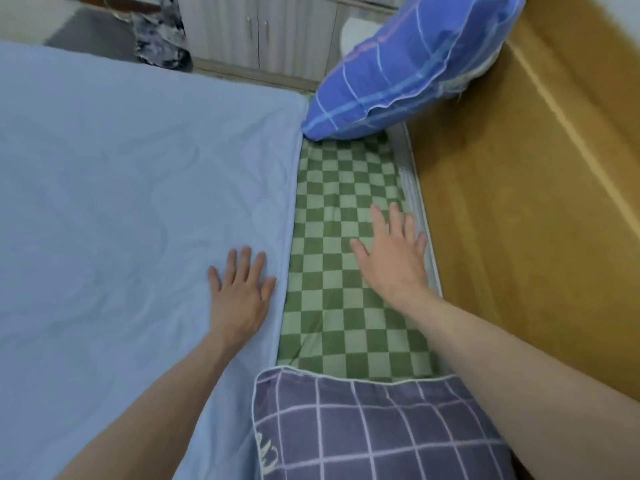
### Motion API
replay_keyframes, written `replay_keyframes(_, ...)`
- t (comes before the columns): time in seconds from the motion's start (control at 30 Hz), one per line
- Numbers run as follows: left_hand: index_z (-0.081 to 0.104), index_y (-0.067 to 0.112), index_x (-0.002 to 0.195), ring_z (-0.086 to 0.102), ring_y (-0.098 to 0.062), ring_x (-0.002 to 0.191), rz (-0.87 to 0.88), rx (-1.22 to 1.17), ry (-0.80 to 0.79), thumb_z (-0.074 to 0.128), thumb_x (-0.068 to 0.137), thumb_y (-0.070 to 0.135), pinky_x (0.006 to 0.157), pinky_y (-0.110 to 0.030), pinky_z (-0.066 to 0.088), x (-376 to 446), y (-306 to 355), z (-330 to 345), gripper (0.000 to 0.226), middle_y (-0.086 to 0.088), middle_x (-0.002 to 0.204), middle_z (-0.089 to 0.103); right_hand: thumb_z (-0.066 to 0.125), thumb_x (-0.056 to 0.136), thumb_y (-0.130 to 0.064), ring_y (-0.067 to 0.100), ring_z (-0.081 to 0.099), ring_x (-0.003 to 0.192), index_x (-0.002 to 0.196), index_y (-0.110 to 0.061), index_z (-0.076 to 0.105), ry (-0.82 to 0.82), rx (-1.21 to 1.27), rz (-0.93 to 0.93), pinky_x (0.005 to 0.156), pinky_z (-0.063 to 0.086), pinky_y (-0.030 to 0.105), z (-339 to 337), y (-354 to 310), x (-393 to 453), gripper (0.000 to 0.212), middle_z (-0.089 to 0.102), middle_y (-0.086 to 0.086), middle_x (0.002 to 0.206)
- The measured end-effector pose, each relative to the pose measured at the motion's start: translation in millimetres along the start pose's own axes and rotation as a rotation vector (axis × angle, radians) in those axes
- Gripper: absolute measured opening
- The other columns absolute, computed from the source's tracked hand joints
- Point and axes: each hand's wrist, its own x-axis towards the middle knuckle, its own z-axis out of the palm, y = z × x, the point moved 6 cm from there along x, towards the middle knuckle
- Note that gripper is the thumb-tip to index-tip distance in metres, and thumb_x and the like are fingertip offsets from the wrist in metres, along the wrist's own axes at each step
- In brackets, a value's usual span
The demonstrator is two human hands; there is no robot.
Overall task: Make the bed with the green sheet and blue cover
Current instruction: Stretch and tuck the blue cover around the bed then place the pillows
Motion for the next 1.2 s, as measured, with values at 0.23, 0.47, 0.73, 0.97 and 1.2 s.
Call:
replay_keyframes(0.23,0.027,0.024,0.158,0.006,-0.024,0.156,-0.004,0.044,0.185,0.02,0.101,0.051,0.122,-0.059,0.008,13.9,-0.6,33.4,0.063,-0.004,0.168,0.016,0.054,0.095,-0.043,0.042,-0.006,0.153,0.159,-0.021,0.014,0.449,-0.497,-0.207,0.119,0.003,0.067,-144.9,-29.7,150.1,0.079,-0.002,0.016,0.167)
replay_keyframes(0.47,0.028,0.022,0.158,0.005,-0.024,0.156,-0.023,0.002,0.161,0.023,0.1,0.051,0.122,-0.059,0.008,18.7,3.5,22.1,0.065,-0.004,0.168,0.014,0.086,0.066,-0.05,0.051,0.015,0.147,0.158,-0.02,0.007,0.353,-1.059,0.041,0.112,0.022,0.069,-277.5,2.1,226.5,0.125,0.011,0.025,0.161)
replay_keyframes(0.73,0.02,0.027,0.16,0.003,-0.023,0.156,-0.016,0.018,0.223,0.021,0.1,0.052,0.123,-0.059,0.007,11.6,-3.0,41.2,0.065,0.0,0.169,0.006,0.06,0.082,-0.006,0.049,0.064,0.09,0.1,0.002,0.061,0.327,-0.635,-0.288,0.068,0.04,0.042,-202.8,-28.7,180.1,0.02,0.066,0.03,0.096)
replay_keyframes(0.97,0.023,0.027,0.159,0.003,-0.022,0.156,-0.008,0.024,0.219,0.019,0.1,0.052,0.122,-0.06,0.008,14.1,-2.4,42.5,0.063,-0.001,0.169,0.01,0.052,0.089,-0.028,0.031,0.06,0.118,0.128,-0.011,0.059,-0.443,-0.275,-0.028,0.086,0.047,0.035,-17.9,-28.7,65.4,0.043,0.063,0.012,0.126)
replay_keyframes(1.2,0.025,0.027,0.157,0.006,-0.023,0.156,0.003,0.025,0.245,0.024,0.101,0.05,0.122,-0.06,0.007,18.6,-5.1,44.7,0.061,-0.002,0.168,0.014,0.055,0.085,-0.029,0.033,0.066,0.097,0.099,-0.016,0.067,-0.26,-0.142,-0.015,0.066,0.032,0.032,29.9,-35.5,-27.7,0.022,0.069,0.011,0.104)
